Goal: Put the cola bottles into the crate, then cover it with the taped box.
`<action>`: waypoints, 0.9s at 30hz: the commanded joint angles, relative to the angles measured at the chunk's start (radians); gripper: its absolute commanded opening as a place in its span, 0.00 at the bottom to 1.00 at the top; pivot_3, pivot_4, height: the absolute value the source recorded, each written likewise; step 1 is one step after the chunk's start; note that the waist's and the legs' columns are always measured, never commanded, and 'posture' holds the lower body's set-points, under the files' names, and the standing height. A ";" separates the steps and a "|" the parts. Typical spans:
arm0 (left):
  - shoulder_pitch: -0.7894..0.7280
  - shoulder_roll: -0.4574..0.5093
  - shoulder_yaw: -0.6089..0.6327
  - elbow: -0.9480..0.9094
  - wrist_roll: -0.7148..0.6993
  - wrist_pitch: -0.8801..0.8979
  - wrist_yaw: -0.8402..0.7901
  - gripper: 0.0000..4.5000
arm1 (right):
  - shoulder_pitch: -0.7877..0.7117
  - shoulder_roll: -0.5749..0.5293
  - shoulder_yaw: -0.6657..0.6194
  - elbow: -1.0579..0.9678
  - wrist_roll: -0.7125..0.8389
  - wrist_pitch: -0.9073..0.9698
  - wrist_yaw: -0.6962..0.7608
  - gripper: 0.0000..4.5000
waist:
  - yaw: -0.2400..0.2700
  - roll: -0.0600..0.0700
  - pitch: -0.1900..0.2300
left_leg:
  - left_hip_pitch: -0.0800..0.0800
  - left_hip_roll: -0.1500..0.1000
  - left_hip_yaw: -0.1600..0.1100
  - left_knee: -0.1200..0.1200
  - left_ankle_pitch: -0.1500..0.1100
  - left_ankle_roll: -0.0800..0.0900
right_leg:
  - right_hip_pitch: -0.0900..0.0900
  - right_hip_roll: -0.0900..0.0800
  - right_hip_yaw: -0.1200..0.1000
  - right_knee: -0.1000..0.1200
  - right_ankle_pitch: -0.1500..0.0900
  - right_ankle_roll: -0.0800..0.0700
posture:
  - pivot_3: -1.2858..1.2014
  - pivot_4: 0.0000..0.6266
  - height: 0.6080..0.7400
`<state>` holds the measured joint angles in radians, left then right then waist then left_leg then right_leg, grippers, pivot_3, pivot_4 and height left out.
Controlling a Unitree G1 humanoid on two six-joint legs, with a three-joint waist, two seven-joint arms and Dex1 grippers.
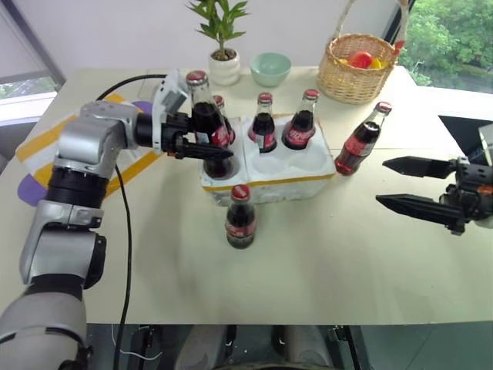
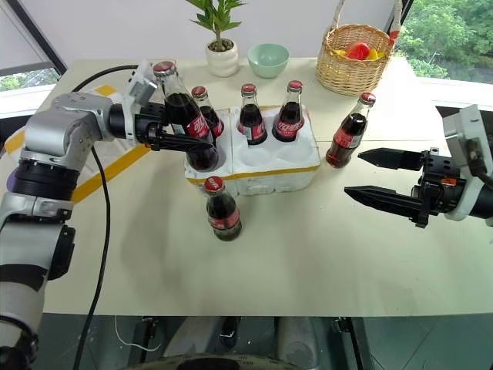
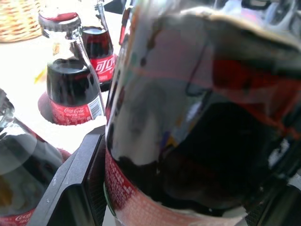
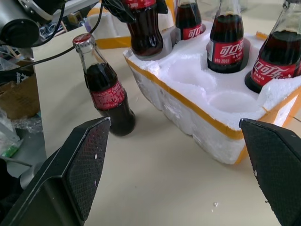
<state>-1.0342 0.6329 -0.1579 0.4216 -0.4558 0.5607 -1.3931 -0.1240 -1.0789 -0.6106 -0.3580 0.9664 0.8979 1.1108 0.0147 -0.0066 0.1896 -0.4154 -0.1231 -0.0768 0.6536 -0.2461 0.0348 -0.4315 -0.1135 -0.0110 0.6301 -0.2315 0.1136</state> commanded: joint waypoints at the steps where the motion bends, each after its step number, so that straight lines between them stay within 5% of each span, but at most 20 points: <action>1: 0.009 -0.032 0.036 -0.009 0.004 -0.023 0.020 0.63 | -0.002 0.010 -0.033 -0.029 0.028 -0.007 -0.022 1.00 | 0.000 0.000 0.000 | 0.000 0.000 0.000 0.000 0.000 0.000 | 0.000 0.000 0.000 0.000 0.000 0.000 | 0.52 0.24 0.94; 12: 0.118 -0.087 0.064 0.030 0.077 -0.109 0.137 0.63 | -0.058 0.027 0.047 -0.017 0.030 -0.023 -0.057 1.00 | -0.001 0.000 0.000 | -0.001 0.000 0.000 0.002 0.001 -0.001 | 0.000 0.000 0.000 0.000 0.000 0.001 | 0.52 0.24 0.94; 13: 0.125 -0.087 0.069 0.026 0.074 -0.107 0.138 0.86 | -0.064 0.028 0.055 -0.015 0.029 -0.025 -0.057 1.00 | -0.001 0.000 0.000 | -0.001 0.000 0.000 0.002 0.000 0.000 | 0.000 0.000 0.000 0.000 0.000 0.001 | 0.52 0.24 0.94; 14: 0.129 -0.088 0.073 0.019 0.069 -0.102 0.138 0.96 | -0.068 0.027 0.062 -0.013 0.027 -0.027 -0.056 1.00 | -0.001 0.000 0.000 | -0.001 0.000 0.000 0.002 0.000 0.000 | 0.000 0.000 0.000 0.000 0.001 0.001 | 0.52 0.24 0.94; 18: 0.159 -0.071 0.102 -0.054 0.040 -0.071 0.143 0.99 | -0.091 0.029 0.097 -0.016 0.006 -0.052 -0.056 1.00 | -0.002 0.000 0.000 | -0.001 0.000 0.000 0.004 0.000 0.001 | 0.001 0.000 0.000 0.001 0.001 0.001 | 0.52 0.24 0.94; 21: 0.192 -0.020 0.146 -0.162 -0.011 0.004 0.135 0.99 | -0.105 0.032 0.129 -0.032 -0.021 -0.083 -0.056 1.00 | -0.005 0.000 0.000 | -0.001 0.000 0.000 0.004 0.000 0.000 | 0.000 0.000 0.000 0.001 0.001 0.001 | 0.52 0.24 0.94; 27: 0.359 0.253 0.314 -0.505 -0.242 0.269 0.021 0.99 | -0.110 0.087 0.266 -0.121 -0.031 -0.114 -0.061 1.00 | -0.015 0.000 0.000 | -0.003 0.000 0.000 0.003 0.001 -0.001 | -0.002 0.001 0.000 0.001 0.001 0.001 | 0.52 0.24 0.94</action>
<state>-0.7063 0.8438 0.1048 -0.0025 -0.6353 0.7816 -1.3245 -0.2249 -1.0035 -0.3618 -0.4413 0.9265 0.7992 1.0558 0.0002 -0.0062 0.1893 -0.4177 -0.1228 -0.0769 0.6567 -0.2455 0.0336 -0.4331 -0.1126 -0.0106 0.6312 -0.2309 0.1147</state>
